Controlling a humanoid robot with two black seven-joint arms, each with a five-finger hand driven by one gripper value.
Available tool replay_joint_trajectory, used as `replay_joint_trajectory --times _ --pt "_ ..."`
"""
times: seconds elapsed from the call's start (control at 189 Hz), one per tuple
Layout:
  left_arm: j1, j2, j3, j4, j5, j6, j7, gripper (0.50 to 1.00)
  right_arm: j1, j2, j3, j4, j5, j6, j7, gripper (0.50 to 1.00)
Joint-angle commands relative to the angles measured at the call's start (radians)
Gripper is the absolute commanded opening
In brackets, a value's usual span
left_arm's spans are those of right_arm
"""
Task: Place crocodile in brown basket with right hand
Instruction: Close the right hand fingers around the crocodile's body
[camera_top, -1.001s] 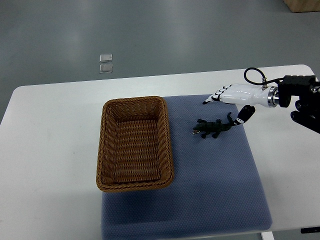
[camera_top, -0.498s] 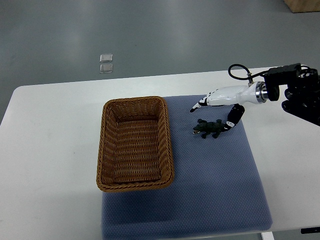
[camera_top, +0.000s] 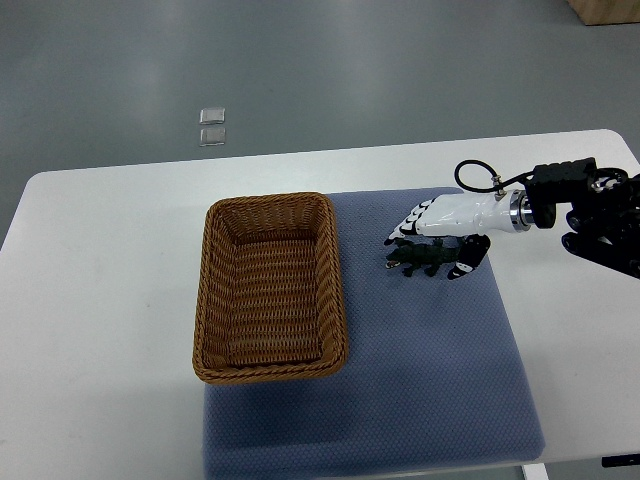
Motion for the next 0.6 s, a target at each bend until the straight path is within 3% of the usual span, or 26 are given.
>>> replay_joint_trajectory --times 0.0,0.593 --pt "0.000 0.000 0.000 0.001 0.000 0.000 0.000 1.000 -0.006 0.003 0.000 -0.015 0.000 -0.002 0.000 0.926" --pt "0.000 0.000 0.000 0.000 0.000 0.000 0.000 1.000 -0.024 0.050 0.000 -0.069 0.000 -0.003 0.000 0.926"
